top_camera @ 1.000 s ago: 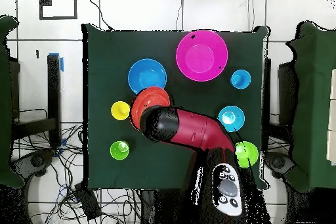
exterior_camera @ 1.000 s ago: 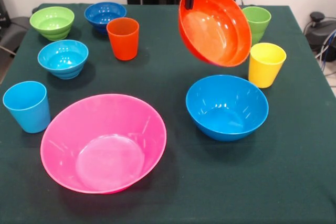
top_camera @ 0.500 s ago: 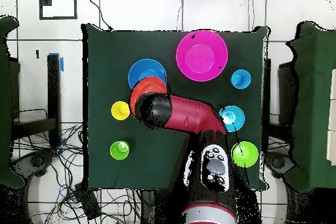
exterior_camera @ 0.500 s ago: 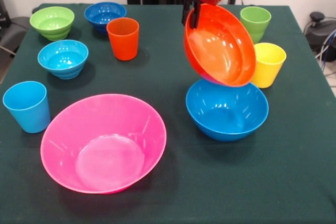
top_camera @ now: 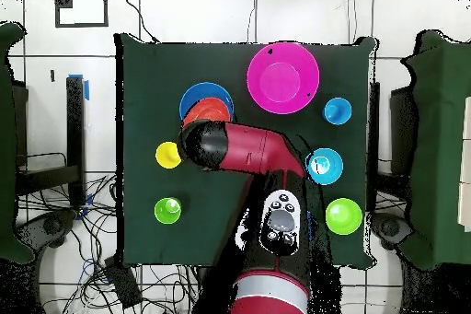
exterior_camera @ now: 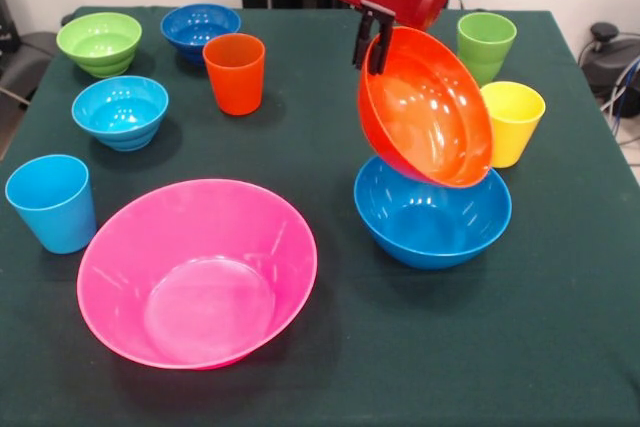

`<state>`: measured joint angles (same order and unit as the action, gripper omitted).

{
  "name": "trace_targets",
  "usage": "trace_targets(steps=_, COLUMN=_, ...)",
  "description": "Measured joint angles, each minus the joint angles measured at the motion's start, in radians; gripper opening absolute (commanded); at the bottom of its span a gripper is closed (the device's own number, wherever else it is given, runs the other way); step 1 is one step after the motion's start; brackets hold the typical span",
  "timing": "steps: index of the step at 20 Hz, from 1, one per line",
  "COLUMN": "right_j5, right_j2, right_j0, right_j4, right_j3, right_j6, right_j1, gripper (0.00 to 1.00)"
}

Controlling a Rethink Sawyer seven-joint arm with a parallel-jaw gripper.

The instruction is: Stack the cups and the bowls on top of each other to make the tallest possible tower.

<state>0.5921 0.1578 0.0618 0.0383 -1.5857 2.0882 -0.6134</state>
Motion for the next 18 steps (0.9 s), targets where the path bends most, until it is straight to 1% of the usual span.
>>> trace_targets(steps=13, right_j5=0.000, right_j2=0.058, right_j0=-0.021, right_j4=0.038, right_j3=0.033, right_j6=0.000, right_j1=0.026, gripper=0.00)
trace_targets(steps=18, right_j5=0.000, right_j2=0.066, right_j0=-0.021, right_j4=0.069, right_j3=0.092, right_j6=0.000, right_j1=0.069, gripper=0.00)
